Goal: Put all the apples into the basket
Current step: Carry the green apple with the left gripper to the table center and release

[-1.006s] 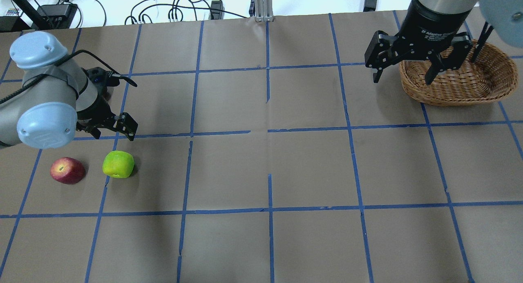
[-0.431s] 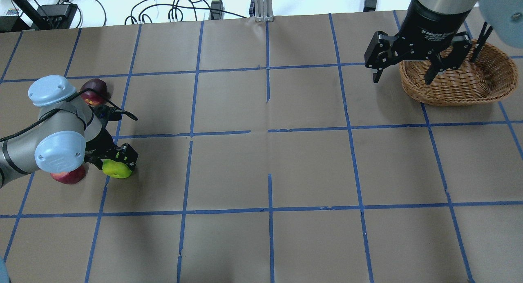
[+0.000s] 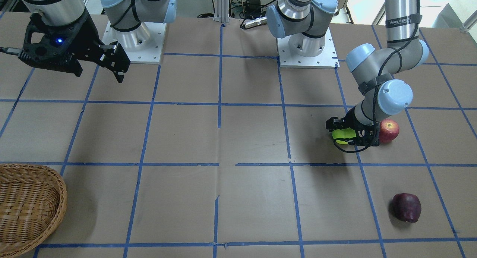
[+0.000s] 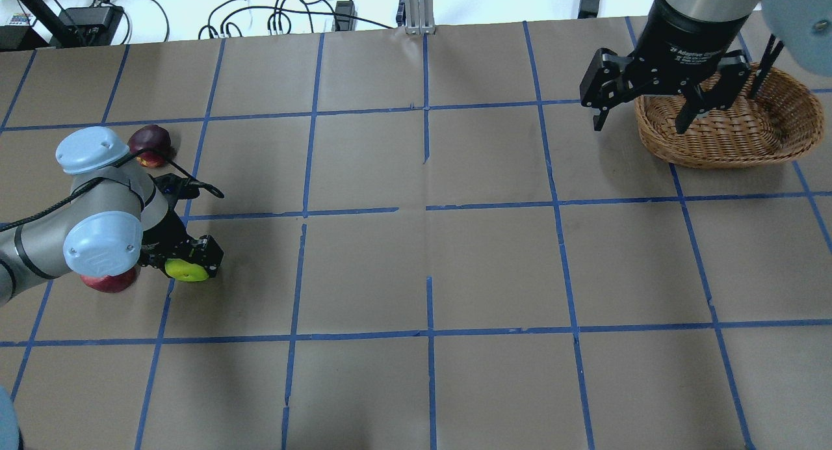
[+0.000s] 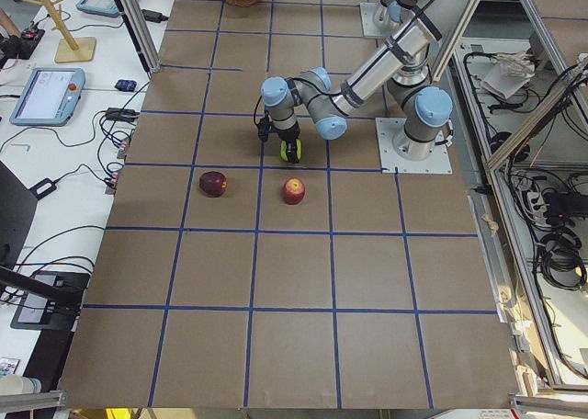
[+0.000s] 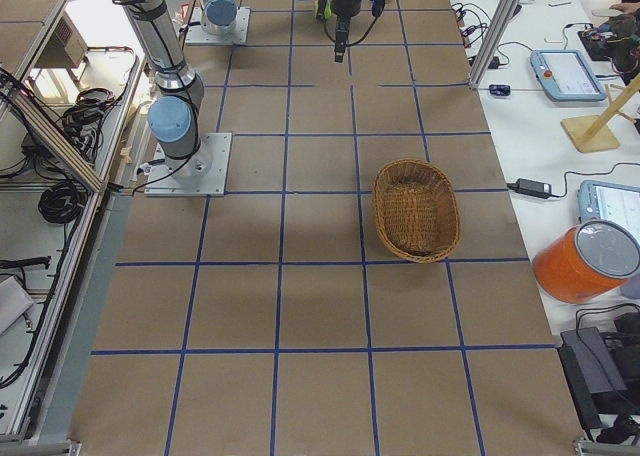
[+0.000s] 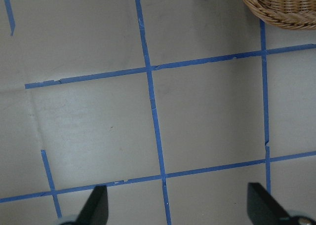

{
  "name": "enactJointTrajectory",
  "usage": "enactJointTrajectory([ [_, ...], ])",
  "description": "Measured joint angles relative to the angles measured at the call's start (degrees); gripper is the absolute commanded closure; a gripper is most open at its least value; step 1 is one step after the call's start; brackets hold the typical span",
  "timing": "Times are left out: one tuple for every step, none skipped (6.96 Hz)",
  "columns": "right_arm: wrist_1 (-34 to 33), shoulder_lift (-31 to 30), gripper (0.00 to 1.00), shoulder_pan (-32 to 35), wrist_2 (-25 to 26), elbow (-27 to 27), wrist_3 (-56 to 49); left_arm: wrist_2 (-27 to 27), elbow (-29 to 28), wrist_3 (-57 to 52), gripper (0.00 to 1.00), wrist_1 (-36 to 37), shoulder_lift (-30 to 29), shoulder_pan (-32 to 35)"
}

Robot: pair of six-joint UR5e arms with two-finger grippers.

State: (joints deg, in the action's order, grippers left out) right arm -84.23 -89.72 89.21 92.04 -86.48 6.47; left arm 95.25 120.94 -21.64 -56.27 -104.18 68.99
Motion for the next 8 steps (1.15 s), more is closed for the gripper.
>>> enactJointTrajectory([
  [0.05, 0.03, 0.00, -0.01, 0.04, 0.00, -0.21, -1.47, -1.38, 3.45, 1.00, -0.25, 0.36, 1.57],
  [0.10, 0.11, 0.00, -0.04, 0.06, 0.00, -0.39, -4.52, -3.76, 9.30, 1.00, -1.31, 0.55, 5.15],
  [0.11, 0.22, 0.00, -0.07, 0.06, 0.00, -0.56, -7.69, -5.86, 17.03, 1.00, -2.29, 0.31, 10.68],
  [0.14, 0.37, 0.00, -0.08, 0.24, -0.03, -0.63, -10.43, -7.33, 25.79, 1.00, -2.01, -0.39, 17.16],
  [0.06, 0.60, 0.00, -0.08, 0.95, -0.04, -0.67, -14.05, -8.36, 32.42, 0.93, 0.32, -1.52, 23.49],
  [-0.17, 1.09, 0.00, -0.09, 1.79, -0.03, -0.61, -18.69, -8.85, 38.03, 0.90, 6.42, -3.41, 29.66],
  [-0.67, 2.02, 0.00, -0.24, 2.31, -0.01, -0.52, -21.38, -9.02, 42.96, 0.71, 13.61, -5.80, 34.46],
  [-1.35, 3.59, 0.00, -0.78, 2.68, -0.01, -0.46, -22.50, -9.02, 45.44, 0.01, 18.97, -8.25, 37.54],
])
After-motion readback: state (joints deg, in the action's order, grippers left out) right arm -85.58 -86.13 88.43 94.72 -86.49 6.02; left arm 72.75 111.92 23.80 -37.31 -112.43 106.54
